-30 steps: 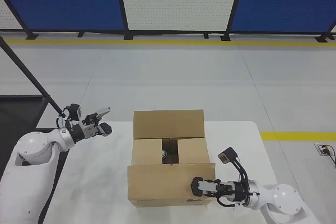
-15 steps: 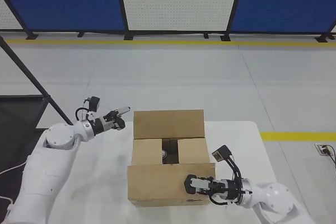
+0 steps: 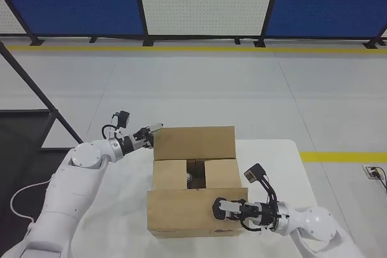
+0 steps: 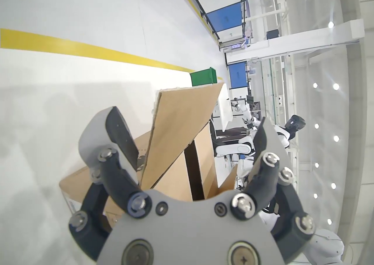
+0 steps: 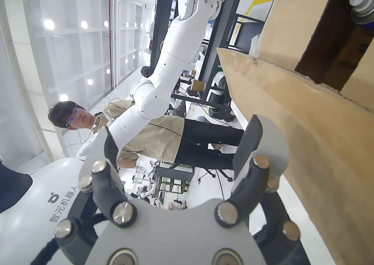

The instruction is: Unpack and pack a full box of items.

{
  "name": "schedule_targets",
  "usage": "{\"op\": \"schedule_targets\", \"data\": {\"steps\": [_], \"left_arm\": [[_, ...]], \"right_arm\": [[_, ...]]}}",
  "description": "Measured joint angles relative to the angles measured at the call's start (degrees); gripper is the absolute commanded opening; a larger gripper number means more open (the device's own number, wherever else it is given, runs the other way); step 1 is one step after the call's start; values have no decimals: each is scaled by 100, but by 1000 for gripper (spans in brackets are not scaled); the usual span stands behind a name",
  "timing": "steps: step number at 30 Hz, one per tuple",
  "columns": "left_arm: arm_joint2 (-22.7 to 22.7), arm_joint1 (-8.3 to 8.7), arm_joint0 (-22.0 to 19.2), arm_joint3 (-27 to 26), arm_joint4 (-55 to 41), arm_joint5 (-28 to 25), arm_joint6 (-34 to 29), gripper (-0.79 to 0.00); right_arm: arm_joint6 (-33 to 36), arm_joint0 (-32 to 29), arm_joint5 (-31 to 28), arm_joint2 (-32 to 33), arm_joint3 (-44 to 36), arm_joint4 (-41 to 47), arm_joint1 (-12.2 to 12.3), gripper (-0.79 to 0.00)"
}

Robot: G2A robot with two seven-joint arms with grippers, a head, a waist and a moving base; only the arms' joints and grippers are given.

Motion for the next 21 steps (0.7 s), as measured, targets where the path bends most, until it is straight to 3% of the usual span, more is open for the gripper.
{"op": "schedule_targets", "data": {"steps": [6,12,21], "left_arm": [[-43,-88,-115,335,-380,-205,-257,0],[-275,-26,-113,462,-820,-481,-752,0],[-610,177,135,-23,-1232,-686,-1676,0]], "right_arm": [[43,-2,44,70,7,2,15,0],[-2,104,138,61,76,-73,13,0],[-269,307,317,19,289,-193,-10,0]]}}
